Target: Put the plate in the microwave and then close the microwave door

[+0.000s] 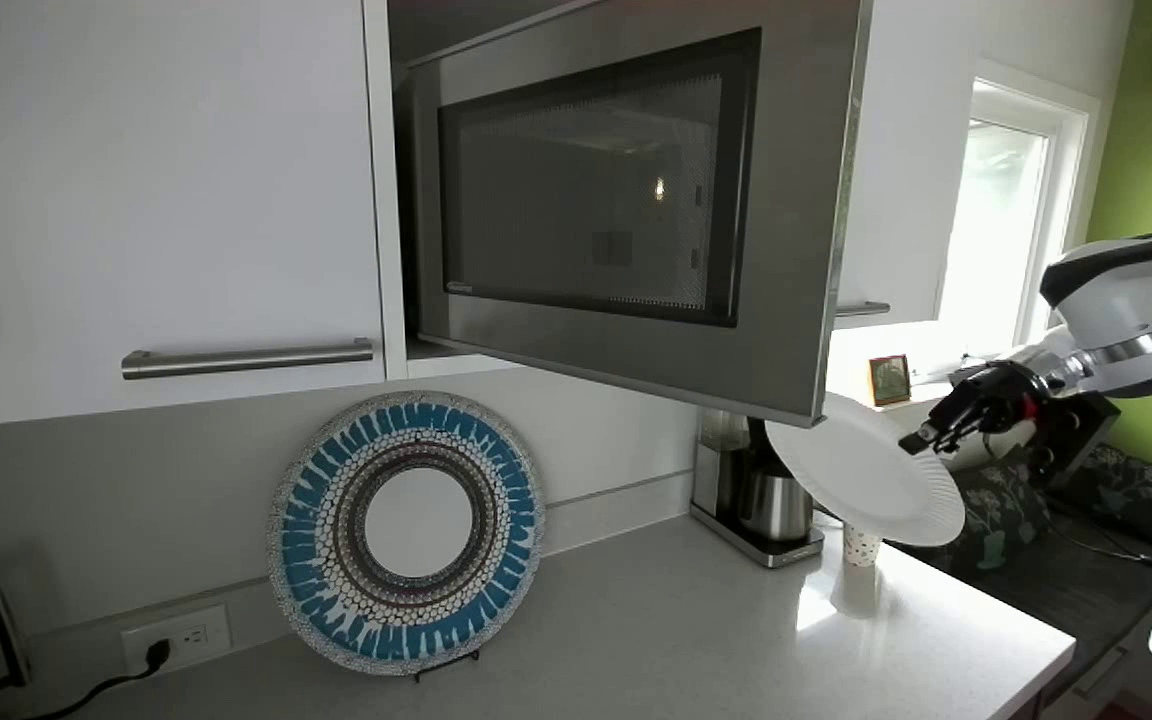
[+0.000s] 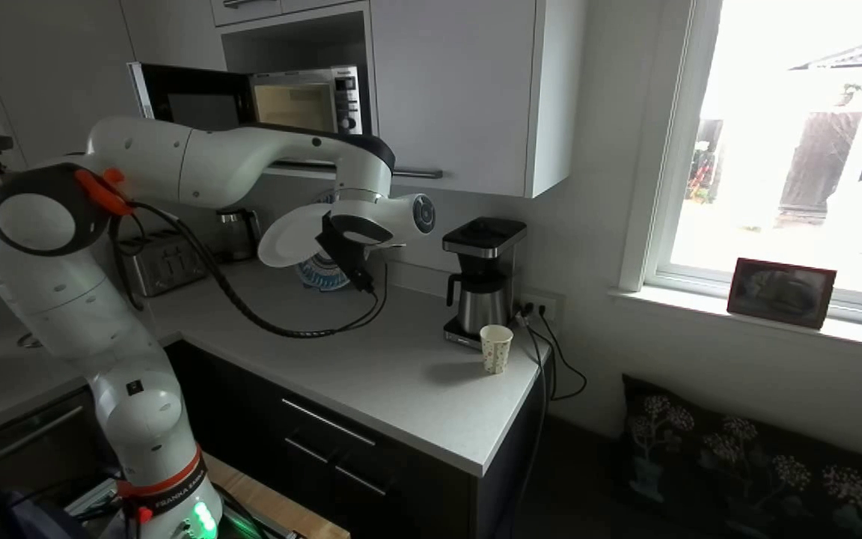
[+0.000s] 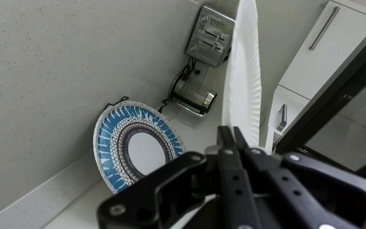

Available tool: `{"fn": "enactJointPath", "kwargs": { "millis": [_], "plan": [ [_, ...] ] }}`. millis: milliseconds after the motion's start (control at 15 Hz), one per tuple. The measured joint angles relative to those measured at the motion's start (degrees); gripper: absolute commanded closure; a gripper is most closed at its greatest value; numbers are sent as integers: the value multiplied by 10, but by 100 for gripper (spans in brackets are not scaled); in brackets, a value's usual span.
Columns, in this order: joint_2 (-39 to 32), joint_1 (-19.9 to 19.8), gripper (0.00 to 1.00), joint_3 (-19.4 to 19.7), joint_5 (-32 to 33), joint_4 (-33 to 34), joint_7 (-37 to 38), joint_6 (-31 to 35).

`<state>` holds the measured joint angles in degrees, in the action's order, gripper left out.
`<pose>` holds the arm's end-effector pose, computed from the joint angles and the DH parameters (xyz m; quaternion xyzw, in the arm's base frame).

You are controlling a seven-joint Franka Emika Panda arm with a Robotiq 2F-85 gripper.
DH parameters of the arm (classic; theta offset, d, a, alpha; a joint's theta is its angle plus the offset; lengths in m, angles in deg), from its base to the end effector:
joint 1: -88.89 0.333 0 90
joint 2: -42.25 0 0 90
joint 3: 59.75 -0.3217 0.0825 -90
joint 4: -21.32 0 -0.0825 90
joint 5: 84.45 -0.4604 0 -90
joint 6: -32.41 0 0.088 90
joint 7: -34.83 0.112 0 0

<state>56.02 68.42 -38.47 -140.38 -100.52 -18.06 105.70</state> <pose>0.4355 -0.2557 0.5150 -0.8152 -0.0860 -0.1849 0.5421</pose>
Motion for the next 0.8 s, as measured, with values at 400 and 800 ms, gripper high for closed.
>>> {"fn": "enactJointPath", "kwargs": {
  "millis": [400,800],
  "plan": [
    [-4,19,100,-10,-43,-3,5,-54],
    [26,33,100,-45,-88,9,90,-66]
  ]
}}
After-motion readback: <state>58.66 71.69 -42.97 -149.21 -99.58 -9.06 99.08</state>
